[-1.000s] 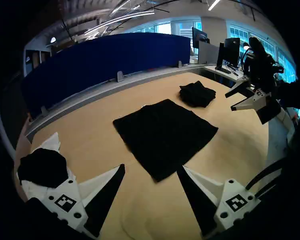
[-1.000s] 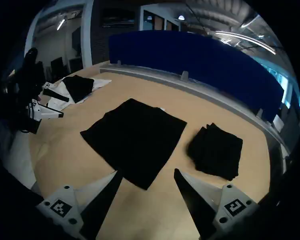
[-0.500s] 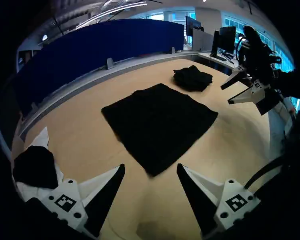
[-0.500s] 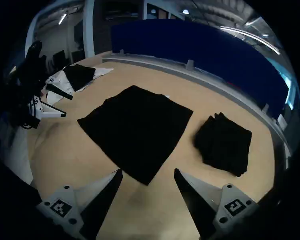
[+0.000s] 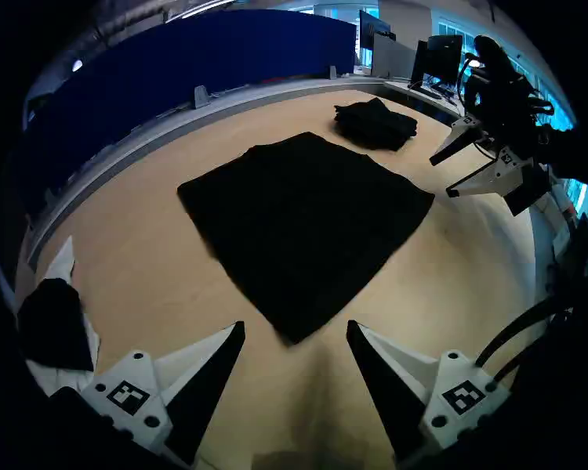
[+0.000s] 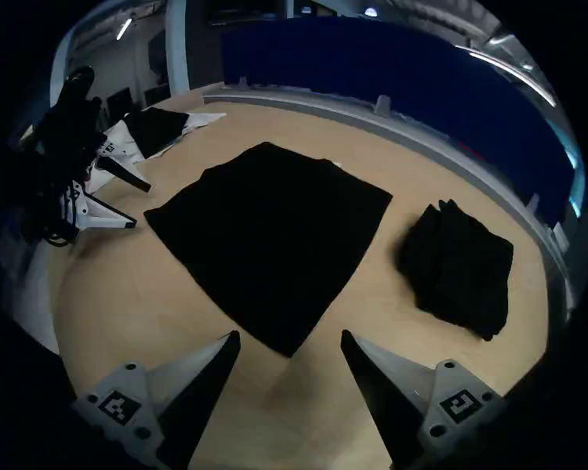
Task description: Fold towel
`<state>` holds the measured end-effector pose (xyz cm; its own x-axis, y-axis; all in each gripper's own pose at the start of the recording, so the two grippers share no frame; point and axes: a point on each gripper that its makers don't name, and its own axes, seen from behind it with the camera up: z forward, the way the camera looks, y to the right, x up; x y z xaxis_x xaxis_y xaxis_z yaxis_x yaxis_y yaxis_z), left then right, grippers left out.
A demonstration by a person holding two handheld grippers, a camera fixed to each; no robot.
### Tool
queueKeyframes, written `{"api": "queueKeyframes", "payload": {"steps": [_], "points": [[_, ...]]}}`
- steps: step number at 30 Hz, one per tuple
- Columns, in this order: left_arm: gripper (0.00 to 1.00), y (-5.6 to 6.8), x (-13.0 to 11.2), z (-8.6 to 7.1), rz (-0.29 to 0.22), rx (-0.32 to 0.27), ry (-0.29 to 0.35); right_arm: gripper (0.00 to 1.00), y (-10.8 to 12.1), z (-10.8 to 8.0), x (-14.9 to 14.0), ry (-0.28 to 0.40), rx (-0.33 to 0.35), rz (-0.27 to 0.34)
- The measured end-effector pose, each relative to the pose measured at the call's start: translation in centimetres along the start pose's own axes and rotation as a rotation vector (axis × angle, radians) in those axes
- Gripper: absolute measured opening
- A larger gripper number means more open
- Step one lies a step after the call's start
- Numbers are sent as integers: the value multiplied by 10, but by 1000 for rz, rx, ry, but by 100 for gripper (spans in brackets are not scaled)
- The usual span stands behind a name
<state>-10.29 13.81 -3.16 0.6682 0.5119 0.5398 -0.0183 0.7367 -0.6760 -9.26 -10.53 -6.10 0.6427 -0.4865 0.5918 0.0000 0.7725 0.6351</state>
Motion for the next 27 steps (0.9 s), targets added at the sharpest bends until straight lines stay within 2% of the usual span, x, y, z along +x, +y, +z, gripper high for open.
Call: {"api": "queueKeyframes", "payload": {"steps": [5, 17, 23, 27], "points": [[97, 1, -2, 10, 2, -9, -19, 100, 2, 7, -6, -16, 8, 8], [96, 6, -13, 15, 25, -28, -66, 100, -2, 18, -15, -47, 31, 6], [95, 8, -15, 15, 22, -38, -80, 90, -6, 21, -21, -66, 44, 6], [85, 6, -15, 14, 19, -36, -90, 77, -9, 23, -24, -72, 52, 7]]}}
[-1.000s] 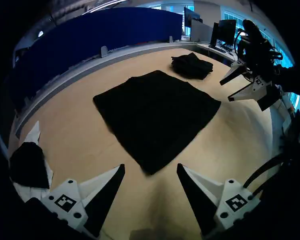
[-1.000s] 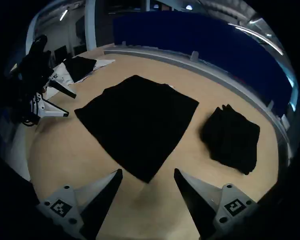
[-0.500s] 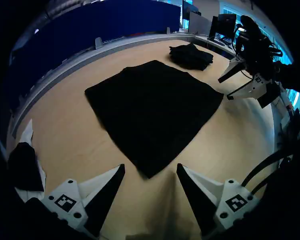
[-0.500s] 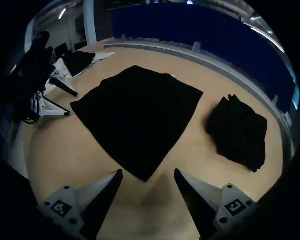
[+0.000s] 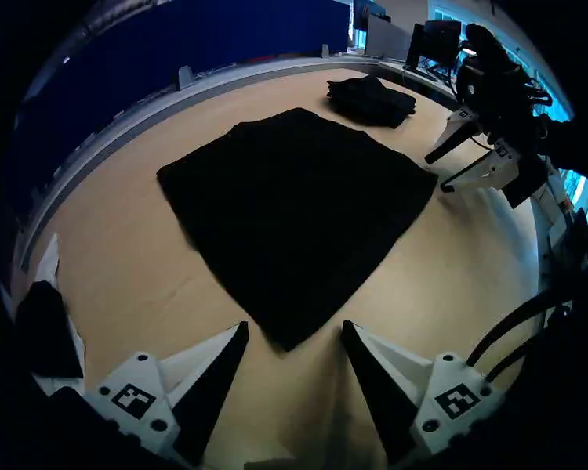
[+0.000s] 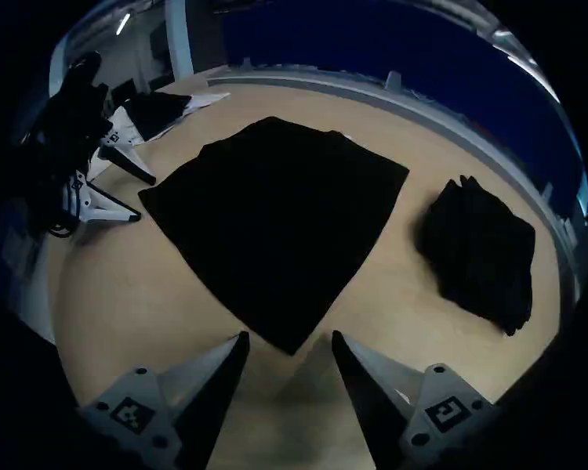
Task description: Fold towel
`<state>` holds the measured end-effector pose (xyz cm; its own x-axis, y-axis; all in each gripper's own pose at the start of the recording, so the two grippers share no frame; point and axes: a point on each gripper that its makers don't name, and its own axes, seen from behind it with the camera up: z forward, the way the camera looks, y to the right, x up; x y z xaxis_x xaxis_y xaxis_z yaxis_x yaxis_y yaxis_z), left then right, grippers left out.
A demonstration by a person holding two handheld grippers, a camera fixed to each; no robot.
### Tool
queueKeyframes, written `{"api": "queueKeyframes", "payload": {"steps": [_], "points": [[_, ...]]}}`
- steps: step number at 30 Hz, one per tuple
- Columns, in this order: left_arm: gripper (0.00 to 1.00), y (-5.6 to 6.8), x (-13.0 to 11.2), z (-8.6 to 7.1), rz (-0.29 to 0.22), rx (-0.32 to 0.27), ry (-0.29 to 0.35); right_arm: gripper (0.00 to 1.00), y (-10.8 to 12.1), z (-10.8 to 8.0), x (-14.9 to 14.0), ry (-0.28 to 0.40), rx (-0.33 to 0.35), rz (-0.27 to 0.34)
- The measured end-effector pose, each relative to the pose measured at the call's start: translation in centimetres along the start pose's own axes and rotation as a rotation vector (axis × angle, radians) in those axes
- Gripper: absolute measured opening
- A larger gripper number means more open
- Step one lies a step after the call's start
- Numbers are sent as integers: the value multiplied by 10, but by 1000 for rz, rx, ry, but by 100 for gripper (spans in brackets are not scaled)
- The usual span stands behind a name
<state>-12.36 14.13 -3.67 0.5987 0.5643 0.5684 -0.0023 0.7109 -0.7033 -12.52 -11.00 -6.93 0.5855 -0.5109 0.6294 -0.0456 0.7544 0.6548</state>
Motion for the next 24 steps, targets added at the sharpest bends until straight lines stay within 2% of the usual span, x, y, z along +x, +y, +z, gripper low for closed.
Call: {"api": "queueKeyframes", "payload": {"steps": [5, 10, 12, 16, 18, 20, 24], "points": [[72, -1, -1, 0, 0, 3, -7, 60, -5, 3, -2, -5, 11, 0], [57, 3, -1, 0, 17, -3, -9, 41, -4, 4, -2, -6, 6, 3], [55, 4, -1, 0, 22, -4, -9, 32, -2, 4, -3, -7, 1, 5], [51, 5, 0, -1, 26, -5, -9, 29, 0, 3, -3, -6, -6, 8], [39, 4, 0, -1, 26, 0, -8, 25, 1, 3, -3, -6, -13, 9], [20, 1, 0, 0, 25, 14, -7, 18, 3, 3, -3, -7, -25, 8], [12, -2, 1, 3, 35, 31, 0, 16, 2, 4, -4, -12, -17, 9]]}}
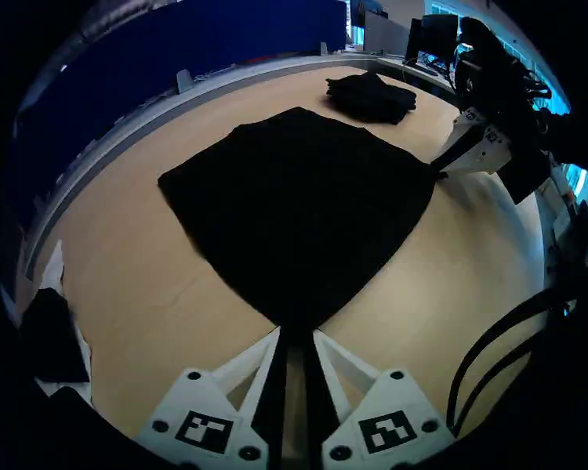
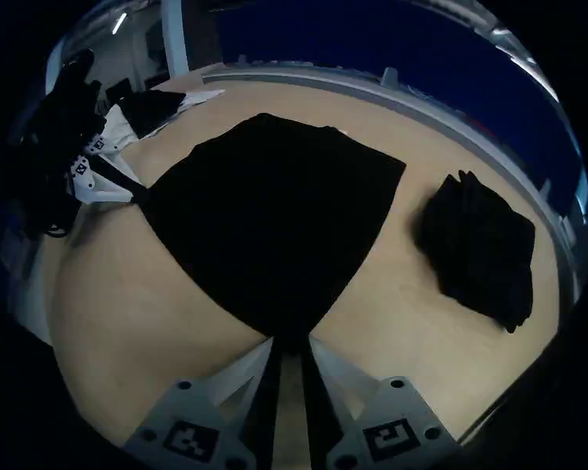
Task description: Fold towel
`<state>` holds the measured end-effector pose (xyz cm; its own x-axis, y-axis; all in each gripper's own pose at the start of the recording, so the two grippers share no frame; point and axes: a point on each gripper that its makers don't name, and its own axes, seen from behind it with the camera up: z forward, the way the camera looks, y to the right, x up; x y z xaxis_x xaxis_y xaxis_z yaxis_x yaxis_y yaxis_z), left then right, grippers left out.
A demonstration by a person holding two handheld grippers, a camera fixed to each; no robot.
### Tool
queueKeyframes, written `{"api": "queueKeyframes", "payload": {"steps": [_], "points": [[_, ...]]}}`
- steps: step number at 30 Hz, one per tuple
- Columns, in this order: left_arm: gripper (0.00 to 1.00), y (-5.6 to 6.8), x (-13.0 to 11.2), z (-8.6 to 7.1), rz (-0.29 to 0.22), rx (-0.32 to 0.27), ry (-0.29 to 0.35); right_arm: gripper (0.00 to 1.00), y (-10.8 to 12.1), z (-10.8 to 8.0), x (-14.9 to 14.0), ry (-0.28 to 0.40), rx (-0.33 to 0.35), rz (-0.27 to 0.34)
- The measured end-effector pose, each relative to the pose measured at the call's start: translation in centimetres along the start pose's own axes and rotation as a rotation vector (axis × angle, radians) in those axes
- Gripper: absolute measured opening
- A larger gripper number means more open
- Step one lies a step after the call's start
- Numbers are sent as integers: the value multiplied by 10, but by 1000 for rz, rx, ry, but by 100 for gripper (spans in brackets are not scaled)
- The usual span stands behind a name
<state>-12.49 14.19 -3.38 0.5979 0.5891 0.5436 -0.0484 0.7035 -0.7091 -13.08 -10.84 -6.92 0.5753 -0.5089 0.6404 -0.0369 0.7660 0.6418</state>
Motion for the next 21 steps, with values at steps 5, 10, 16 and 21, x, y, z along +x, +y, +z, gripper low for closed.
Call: {"api": "queueKeyframes", "payload": {"steps": [5, 10, 16, 21], "points": [[10, 1, 1, 0, 23, 4, 7, 13, -3, -2, -1, -5, 13, 5], [9, 2, 1, -1, -10, -10, 11, 12, -6, -4, -2, -7, 22, 2], [9, 2, 3, -3, -18, -13, 17, 11, -8, -5, 0, -1, 26, 2], [9, 1, 5, -4, -17, -12, 23, 11, -7, -6, 3, 4, 24, 3]]}}
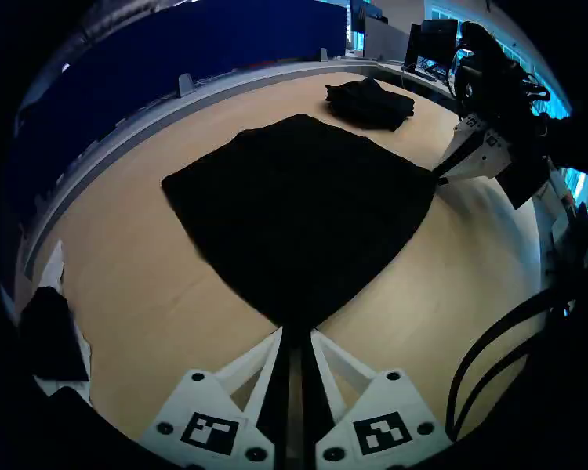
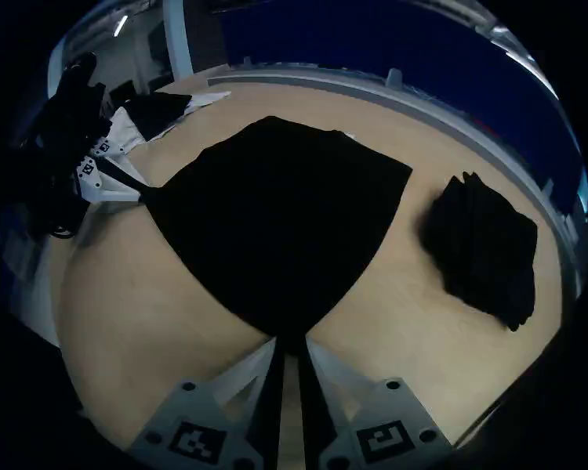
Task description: Fold towel
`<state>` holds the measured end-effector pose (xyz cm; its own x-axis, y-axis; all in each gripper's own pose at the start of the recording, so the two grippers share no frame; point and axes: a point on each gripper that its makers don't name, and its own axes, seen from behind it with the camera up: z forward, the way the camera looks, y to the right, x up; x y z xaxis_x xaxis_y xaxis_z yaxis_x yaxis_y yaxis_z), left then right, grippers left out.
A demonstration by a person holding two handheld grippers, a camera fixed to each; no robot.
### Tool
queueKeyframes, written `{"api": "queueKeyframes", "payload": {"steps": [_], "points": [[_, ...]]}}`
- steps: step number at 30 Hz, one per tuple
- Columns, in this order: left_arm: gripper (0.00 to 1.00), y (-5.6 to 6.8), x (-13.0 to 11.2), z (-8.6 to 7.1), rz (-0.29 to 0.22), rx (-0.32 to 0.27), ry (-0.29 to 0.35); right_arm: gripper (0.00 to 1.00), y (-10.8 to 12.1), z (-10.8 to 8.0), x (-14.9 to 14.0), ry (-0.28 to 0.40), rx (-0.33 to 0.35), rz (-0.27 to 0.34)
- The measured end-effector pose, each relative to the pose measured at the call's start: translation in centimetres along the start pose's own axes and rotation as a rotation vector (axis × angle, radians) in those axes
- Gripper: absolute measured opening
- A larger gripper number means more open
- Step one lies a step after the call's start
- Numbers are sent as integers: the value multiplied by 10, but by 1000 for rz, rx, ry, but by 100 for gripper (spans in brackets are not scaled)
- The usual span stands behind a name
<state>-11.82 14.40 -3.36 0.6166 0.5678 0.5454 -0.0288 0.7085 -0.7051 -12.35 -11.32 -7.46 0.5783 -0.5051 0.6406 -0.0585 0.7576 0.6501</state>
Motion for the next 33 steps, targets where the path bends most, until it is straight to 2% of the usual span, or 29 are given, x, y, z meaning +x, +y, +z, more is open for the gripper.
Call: {"api": "queueKeyframes", "payload": {"steps": [17, 33], "points": [[9, 1, 1, -10, -10, 5, 8, 11, -1, -11, 10, 19, -3, 7], [9, 9, 12, -44, -41, 24, 22, 11, -12, -55, 31, 58, 1, -1]]}}
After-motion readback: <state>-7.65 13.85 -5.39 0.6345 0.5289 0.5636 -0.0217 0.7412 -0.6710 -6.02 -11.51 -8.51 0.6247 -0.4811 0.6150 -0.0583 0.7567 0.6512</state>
